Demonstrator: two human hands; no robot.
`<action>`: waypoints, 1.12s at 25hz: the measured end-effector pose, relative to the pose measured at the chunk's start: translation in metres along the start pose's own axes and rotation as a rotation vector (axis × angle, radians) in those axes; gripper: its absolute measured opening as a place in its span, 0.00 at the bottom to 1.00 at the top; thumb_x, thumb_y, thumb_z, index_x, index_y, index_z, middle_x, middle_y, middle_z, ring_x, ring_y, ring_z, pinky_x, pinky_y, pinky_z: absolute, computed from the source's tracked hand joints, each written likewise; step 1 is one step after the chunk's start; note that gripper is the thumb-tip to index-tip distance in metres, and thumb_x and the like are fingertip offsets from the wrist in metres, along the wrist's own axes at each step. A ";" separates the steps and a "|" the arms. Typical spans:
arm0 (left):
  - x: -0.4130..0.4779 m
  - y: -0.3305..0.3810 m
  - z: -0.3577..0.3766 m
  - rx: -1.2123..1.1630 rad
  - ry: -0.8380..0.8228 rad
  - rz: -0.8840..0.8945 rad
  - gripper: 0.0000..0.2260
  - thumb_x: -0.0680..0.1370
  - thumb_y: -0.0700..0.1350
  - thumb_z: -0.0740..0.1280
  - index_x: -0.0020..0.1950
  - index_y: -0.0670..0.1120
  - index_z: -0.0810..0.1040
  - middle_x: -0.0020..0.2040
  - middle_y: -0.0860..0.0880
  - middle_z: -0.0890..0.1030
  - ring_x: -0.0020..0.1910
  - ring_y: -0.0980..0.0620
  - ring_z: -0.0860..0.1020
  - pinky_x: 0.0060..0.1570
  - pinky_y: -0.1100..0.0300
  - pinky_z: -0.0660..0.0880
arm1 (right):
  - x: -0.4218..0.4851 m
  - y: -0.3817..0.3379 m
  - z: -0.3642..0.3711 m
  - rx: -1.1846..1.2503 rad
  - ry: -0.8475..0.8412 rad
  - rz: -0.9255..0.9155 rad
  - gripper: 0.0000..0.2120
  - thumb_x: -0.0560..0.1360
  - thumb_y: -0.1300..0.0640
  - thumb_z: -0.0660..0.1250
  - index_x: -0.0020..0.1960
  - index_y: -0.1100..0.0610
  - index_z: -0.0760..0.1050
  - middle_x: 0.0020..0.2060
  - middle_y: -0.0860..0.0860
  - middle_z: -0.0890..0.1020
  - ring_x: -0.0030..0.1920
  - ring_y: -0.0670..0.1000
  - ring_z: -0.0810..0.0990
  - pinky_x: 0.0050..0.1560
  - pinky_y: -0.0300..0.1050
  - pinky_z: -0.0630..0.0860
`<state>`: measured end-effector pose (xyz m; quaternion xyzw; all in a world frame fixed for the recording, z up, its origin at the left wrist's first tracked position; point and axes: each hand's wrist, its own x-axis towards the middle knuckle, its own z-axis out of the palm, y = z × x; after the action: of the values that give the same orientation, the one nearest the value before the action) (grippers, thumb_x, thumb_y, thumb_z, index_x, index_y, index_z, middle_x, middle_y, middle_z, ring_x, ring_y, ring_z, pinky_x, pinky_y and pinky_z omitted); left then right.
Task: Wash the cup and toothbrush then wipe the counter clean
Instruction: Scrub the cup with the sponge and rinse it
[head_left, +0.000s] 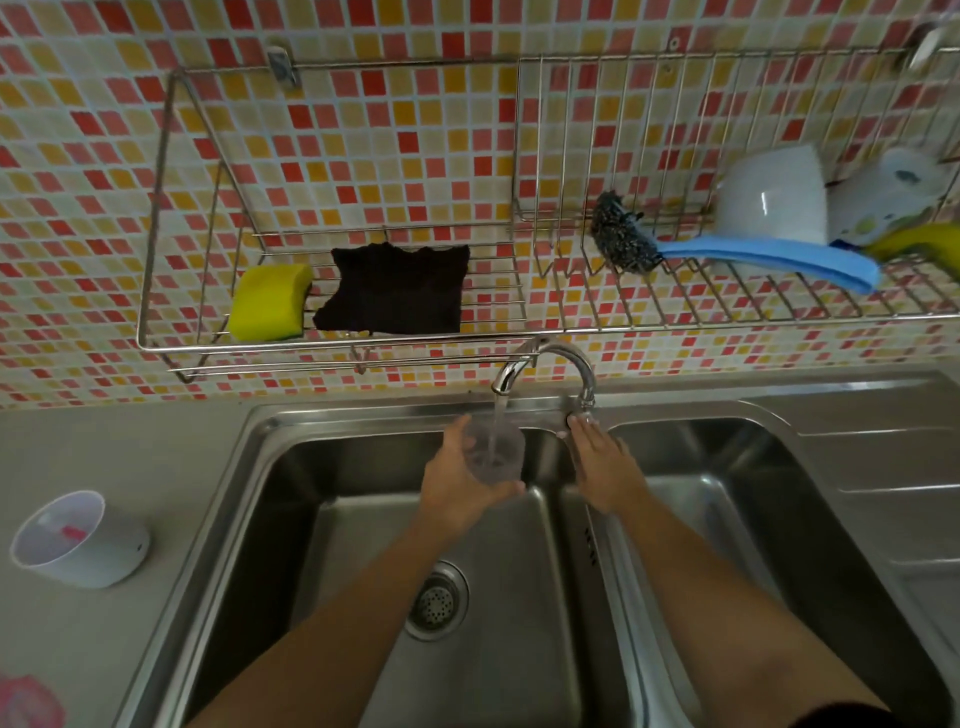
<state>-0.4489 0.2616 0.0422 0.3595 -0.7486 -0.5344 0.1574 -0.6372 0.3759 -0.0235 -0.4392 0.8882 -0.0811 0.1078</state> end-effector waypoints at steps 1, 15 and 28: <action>0.005 0.001 0.004 0.035 -0.005 -0.004 0.39 0.60 0.49 0.81 0.66 0.53 0.66 0.55 0.57 0.79 0.54 0.56 0.79 0.48 0.69 0.73 | 0.002 0.003 0.000 -0.013 0.002 -0.014 0.35 0.76 0.59 0.62 0.76 0.57 0.46 0.76 0.54 0.51 0.76 0.54 0.48 0.74 0.55 0.49; 0.010 -0.026 0.005 0.286 -0.251 -0.111 0.31 0.60 0.49 0.80 0.58 0.49 0.69 0.53 0.50 0.78 0.52 0.51 0.78 0.49 0.56 0.77 | 0.017 0.015 -0.001 0.060 0.002 -0.009 0.22 0.79 0.65 0.53 0.73 0.55 0.61 0.75 0.51 0.60 0.73 0.56 0.62 0.68 0.54 0.65; 0.028 -0.019 -0.023 0.553 -0.288 -0.118 0.34 0.58 0.57 0.78 0.58 0.50 0.68 0.54 0.50 0.76 0.53 0.48 0.76 0.50 0.57 0.75 | 0.012 0.008 -0.012 0.122 0.021 0.021 0.18 0.82 0.55 0.51 0.71 0.54 0.64 0.73 0.52 0.65 0.68 0.59 0.69 0.65 0.54 0.68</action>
<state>-0.4472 0.2228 0.0293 0.3523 -0.8580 -0.3640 -0.0852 -0.6540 0.3718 -0.0149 -0.4214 0.8873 -0.1389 0.1258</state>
